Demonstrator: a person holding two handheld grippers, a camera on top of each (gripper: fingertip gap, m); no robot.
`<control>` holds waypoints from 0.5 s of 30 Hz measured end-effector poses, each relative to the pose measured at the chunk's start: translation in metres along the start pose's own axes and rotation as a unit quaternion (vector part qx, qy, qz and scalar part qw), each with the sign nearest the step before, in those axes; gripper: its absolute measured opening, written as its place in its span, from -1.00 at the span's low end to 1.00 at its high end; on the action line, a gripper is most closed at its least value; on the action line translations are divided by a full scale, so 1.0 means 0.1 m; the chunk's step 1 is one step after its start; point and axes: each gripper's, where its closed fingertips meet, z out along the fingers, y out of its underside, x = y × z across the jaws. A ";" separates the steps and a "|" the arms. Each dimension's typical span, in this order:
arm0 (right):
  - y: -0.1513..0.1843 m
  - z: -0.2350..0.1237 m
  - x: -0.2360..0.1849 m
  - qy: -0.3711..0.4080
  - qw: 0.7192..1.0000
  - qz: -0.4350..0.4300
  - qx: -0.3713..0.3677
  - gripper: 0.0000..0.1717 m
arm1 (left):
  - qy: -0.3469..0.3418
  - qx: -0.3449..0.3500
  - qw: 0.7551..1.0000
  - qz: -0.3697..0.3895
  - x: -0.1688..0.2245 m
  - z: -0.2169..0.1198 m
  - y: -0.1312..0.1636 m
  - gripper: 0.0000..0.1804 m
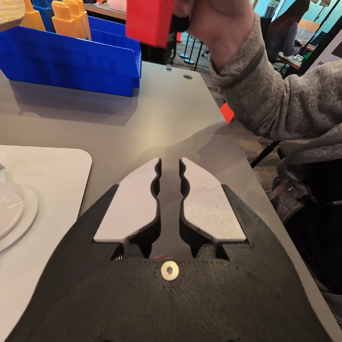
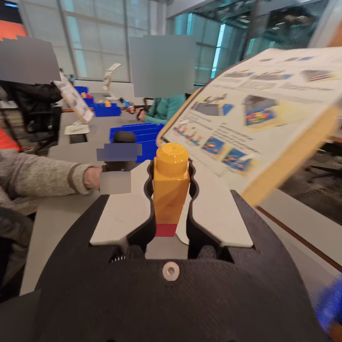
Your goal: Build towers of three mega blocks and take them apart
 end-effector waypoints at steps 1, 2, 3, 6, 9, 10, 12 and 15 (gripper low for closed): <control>-0.05 -0.16 0.16 0.033 0.999 -0.002 0.005 -0.57 | 0.000 0.003 1.000 0.001 0.00 0.00 -0.01 -0.86; -0.10 -0.32 0.31 0.068 0.998 -0.004 0.008 -0.57 | 0.001 0.007 1.000 0.002 0.00 -0.01 -0.01 -0.92; -0.13 -0.48 0.46 0.099 0.995 -0.004 0.012 -0.58 | 0.004 0.009 1.000 0.003 0.01 -0.01 -0.02 -1.00; -0.12 -0.93 0.90 0.197 0.980 0.000 0.011 -0.57 | -0.006 0.008 1.000 0.004 -0.03 -0.01 -0.01 -1.00; 0.08 -1.17 1.24 0.269 0.963 0.010 -0.011 -0.57 | -0.009 -0.002 1.000 0.003 -0.04 0.03 0.03 -1.00; 0.19 -1.21 1.34 0.285 0.958 0.017 -0.020 -0.57 | -0.008 -0.002 1.000 0.002 -0.04 0.04 0.03 -1.00; 0.39 -1.26 1.50 0.314 0.949 0.021 -0.033 -0.58 | -0.005 -0.003 1.000 0.001 -0.04 0.05 0.04 -1.00; 0.64 -1.35 1.71 0.356 0.933 0.017 -0.051 -0.58 | -0.008 0.000 1.000 -0.001 -0.05 0.04 0.04 -1.00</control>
